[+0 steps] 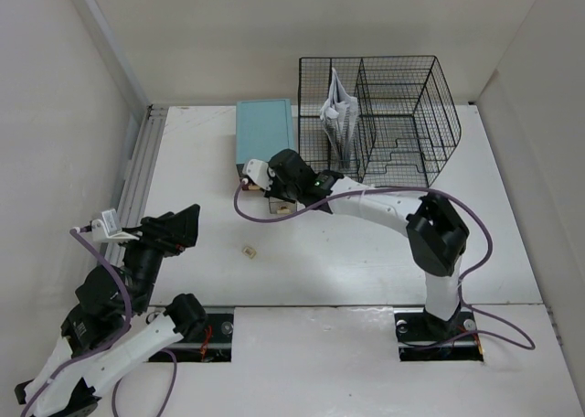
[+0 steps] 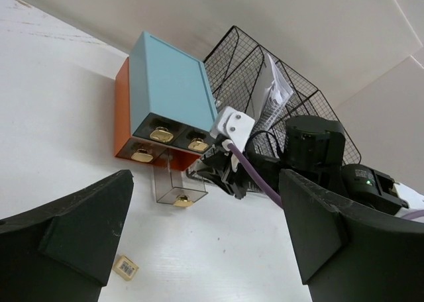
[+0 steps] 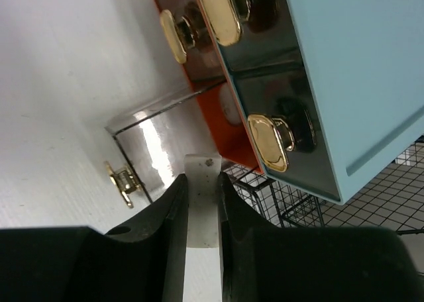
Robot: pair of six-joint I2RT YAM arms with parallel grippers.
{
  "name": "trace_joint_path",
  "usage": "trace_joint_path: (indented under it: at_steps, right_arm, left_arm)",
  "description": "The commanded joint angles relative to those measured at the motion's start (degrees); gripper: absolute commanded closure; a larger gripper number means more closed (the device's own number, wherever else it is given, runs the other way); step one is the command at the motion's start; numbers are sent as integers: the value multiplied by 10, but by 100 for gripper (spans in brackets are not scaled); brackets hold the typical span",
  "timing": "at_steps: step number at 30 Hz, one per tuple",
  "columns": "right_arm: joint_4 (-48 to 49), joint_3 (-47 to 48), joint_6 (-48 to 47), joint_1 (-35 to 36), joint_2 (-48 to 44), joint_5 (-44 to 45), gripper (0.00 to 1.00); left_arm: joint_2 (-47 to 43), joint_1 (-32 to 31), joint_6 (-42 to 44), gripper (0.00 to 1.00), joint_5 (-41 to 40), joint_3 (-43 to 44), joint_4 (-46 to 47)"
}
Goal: Organize the desk
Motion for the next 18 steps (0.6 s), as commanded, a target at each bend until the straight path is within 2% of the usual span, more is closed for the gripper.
trace_joint_path:
  at_steps: [1,3,4,5,6,9,13,14,15,16,17,18]
  right_arm:
    - [31,19,8,-9,13,5,100]
    - [31,19,8,-15,18,-9,96]
    - [31,19,8,-15,24,-19,88]
    - [24,19,8,-15,24,-20,62]
    - [24,25,8,-15,24,-25,54]
    - [24,25,8,-15,30,-25,44]
    - [30,25,13,-15,8,-36,42]
    - [30,25,13,-15,-4,-51,45]
    - [30,25,19,-15,-12,-96,48]
    - [17,25,19,-15,-24,-173,59]
    - [7,25,19,-15,-24,-174,64]
    - [-6,25,19,-15,-30,-267,66]
  left_arm:
    - [0,-3,4,9,1,-4,19]
    - [0,-3,4,9,1,-4,19]
    - [0,-3,4,9,1,-4,19]
    - [0,-3,4,9,1,-4,19]
    - [0,-3,4,9,1,-4,19]
    - [-6,-3,4,9,1,-4,19]
    - [-6,-3,4,9,1,-4,19]
    - [-6,-3,4,9,1,-4,19]
    - [-11,-3,4,9,1,-4,19]
    - [-11,-3,4,9,-5,-4,19]
    - [-11,-3,4,9,-5,-4,19]
    - [-11,-3,4,9,-5,-4,19]
